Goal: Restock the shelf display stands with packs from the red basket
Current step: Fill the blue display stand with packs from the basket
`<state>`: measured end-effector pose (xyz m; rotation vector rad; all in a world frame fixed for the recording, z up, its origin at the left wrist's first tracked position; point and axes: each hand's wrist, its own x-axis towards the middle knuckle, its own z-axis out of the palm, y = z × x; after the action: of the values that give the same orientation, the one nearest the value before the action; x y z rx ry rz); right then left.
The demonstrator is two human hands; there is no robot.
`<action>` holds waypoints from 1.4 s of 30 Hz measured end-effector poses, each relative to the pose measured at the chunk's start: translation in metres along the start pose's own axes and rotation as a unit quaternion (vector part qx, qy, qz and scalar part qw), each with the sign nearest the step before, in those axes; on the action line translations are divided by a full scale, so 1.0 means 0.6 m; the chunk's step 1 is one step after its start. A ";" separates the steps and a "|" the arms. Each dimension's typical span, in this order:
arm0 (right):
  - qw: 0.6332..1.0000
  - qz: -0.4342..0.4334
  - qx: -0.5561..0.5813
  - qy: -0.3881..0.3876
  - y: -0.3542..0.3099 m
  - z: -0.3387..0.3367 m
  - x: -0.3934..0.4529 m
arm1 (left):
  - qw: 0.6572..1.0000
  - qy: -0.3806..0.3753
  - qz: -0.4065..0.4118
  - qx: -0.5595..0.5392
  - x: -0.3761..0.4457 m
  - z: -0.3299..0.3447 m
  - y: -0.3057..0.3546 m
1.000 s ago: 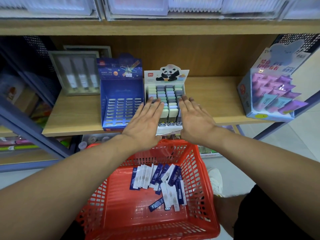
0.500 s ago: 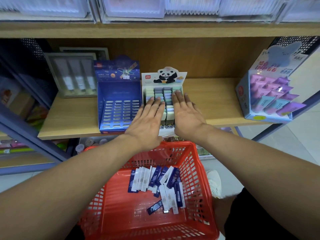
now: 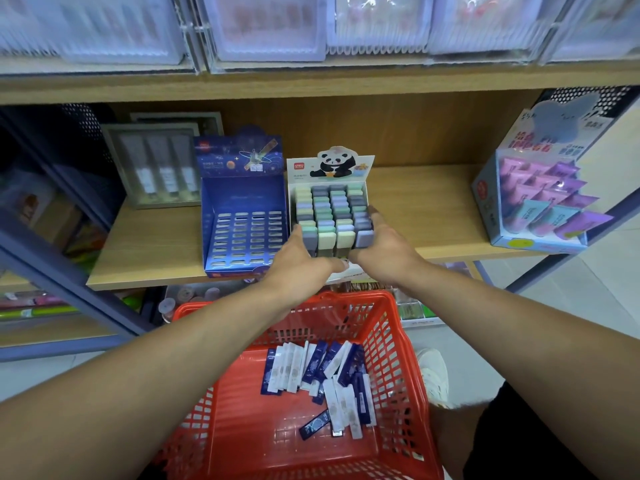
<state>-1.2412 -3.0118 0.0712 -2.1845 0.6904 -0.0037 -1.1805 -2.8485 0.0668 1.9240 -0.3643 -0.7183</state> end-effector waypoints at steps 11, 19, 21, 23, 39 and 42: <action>0.995 0.072 -0.056 0.039 0.028 -0.046 0.039 | 0.998 -0.062 0.011 -0.021 0.037 0.032 0.044; 0.998 0.053 -0.005 0.016 0.052 -0.068 0.079 | 0.999 -0.035 0.025 -0.031 0.059 0.062 0.054; 0.998 0.055 -0.015 0.009 0.052 -0.071 0.083 | 0.999 -0.035 0.024 0.003 0.056 0.047 0.038; 0.997 0.066 -0.042 0.009 0.030 -0.079 0.061 | 0.995 -0.021 0.056 0.073 0.042 0.023 0.022; 0.932 -0.206 -0.291 0.064 -0.051 -0.006 -0.035 | 0.843 -0.014 0.005 0.538 0.003 -0.075 -0.109; 0.925 -0.240 -0.289 0.059 -0.047 0.017 -0.047 | 0.837 -0.044 0.022 0.545 0.003 -0.049 -0.097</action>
<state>-1.2493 -2.9767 0.0912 -2.8974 0.2054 -0.2113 -1.1644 -2.8026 0.0233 2.9308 -1.0398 -0.6051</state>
